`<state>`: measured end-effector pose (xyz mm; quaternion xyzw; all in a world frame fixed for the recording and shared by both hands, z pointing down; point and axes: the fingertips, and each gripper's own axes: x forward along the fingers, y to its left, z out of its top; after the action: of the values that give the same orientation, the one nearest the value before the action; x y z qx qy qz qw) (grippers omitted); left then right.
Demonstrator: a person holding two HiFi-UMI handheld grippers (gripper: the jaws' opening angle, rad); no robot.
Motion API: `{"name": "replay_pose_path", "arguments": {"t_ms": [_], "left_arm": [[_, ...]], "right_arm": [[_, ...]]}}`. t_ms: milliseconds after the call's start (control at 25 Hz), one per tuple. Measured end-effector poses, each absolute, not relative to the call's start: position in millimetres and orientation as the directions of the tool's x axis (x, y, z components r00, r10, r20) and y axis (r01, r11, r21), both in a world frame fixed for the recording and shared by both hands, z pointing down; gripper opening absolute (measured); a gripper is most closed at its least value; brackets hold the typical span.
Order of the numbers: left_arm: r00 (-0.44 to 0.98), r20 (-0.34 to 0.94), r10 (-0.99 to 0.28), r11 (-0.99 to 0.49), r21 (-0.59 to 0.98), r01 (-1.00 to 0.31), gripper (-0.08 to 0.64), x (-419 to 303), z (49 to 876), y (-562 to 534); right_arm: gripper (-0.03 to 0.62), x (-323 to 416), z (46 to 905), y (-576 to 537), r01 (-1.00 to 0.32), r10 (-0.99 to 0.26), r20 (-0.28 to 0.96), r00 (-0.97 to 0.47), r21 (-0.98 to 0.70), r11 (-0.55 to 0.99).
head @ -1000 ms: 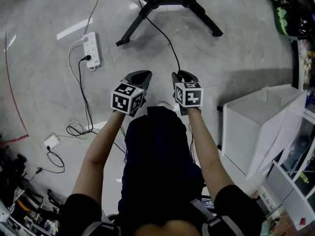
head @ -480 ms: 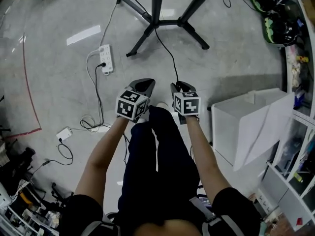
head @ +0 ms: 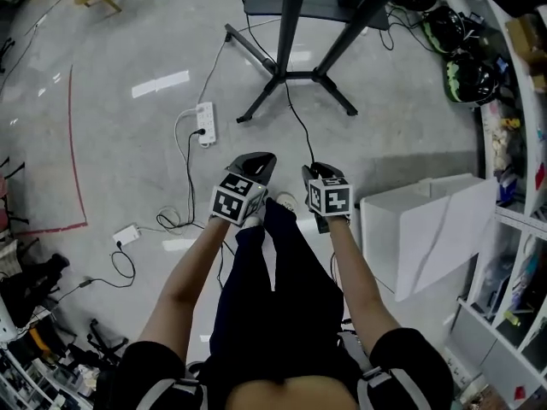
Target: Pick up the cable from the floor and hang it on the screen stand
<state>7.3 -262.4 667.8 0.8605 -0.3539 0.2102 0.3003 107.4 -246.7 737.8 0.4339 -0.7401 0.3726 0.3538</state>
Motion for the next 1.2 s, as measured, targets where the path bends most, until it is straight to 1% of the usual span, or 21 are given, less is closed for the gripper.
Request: {"name": "replay_pose_path", "arguments": {"t_ms": [320,720,960,1080,1200], "left_arm": [[0.654,0.550,-0.520,-0.550,0.370,-0.749,0.008,-3,600,-234],[0.693,0.514,-0.506,-0.590,0.379,-0.713,0.008,16,564,-202],[0.717,0.470,-0.514,-0.622,0.371,-0.689,0.008,33,536,-198],[0.730,0.451,-0.513,-0.644,0.360,-0.675,0.008,45,524,-197],[0.741,0.432,-0.514,-0.662,0.350,-0.663,0.008,58,513,-200]], "right_arm": [[0.140,76,653,-217,-0.874,-0.395,0.811,-0.431,-0.266,0.408],[0.140,64,600,-203,-0.833,-0.400,0.792,-0.462,-0.232,0.503],[0.140,82,557,-213,-0.762,-0.431,0.818,-0.382,-0.014,0.648],[0.140,96,532,-217,-0.726,-0.476,0.811,-0.341,0.095,0.681],[0.140,112,510,-228,-0.669,-0.535,0.799,-0.275,0.241,0.703]]}}
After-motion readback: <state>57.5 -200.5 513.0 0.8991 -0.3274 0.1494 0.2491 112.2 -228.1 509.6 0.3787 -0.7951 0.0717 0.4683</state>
